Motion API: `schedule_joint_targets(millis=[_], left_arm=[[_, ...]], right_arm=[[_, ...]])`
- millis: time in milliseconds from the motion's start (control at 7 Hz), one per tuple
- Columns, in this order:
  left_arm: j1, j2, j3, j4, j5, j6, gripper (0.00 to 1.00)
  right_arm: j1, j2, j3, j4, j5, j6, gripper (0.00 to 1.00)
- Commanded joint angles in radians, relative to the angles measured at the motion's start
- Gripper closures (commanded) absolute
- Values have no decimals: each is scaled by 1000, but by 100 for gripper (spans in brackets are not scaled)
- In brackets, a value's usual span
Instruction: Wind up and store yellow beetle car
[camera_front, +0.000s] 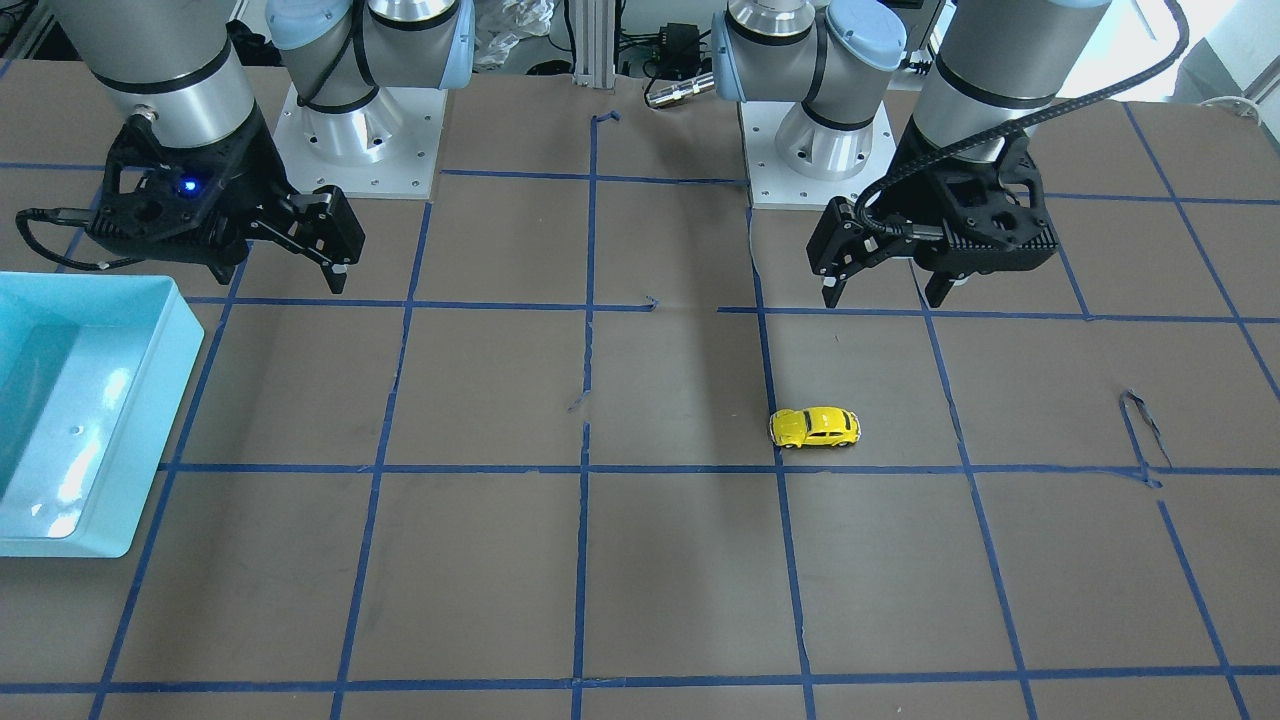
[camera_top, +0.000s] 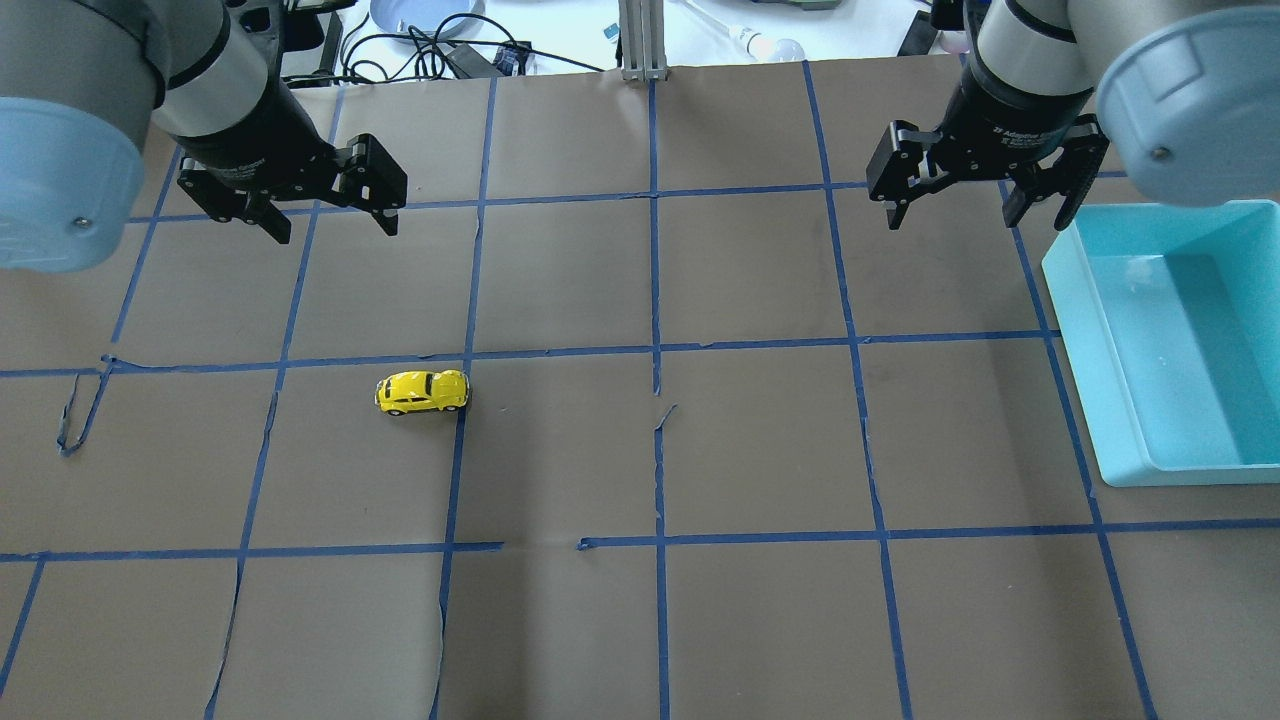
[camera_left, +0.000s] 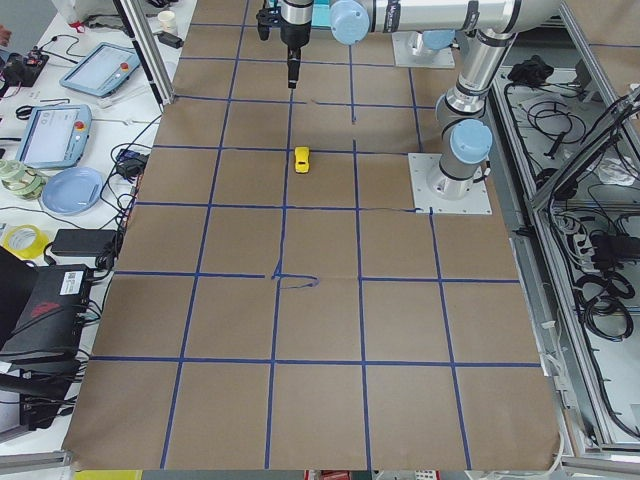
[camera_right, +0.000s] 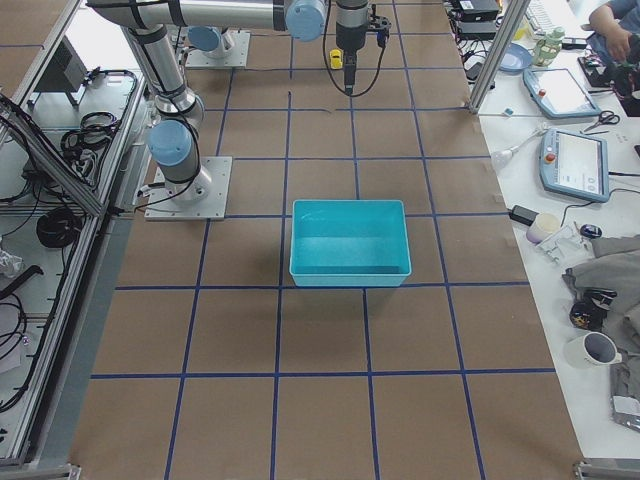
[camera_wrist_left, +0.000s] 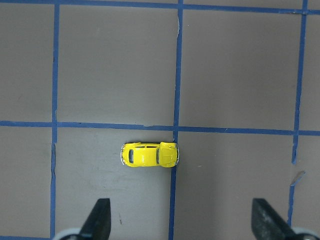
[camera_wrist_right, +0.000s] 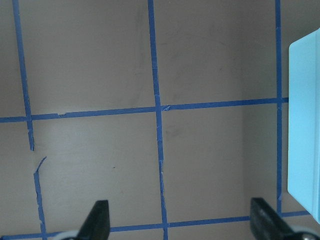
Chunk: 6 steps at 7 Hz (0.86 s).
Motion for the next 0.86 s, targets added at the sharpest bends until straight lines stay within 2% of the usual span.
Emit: schedule_joint_targets(millis=[0, 714], left_arm=[[-1, 1, -20, 0, 2, 14, 0], [8, -5, -11, 18, 3, 23, 0]], right_arm=[[2, 0, 0, 0, 3, 0, 0], [2, 0, 0, 5, 0, 0, 0]])
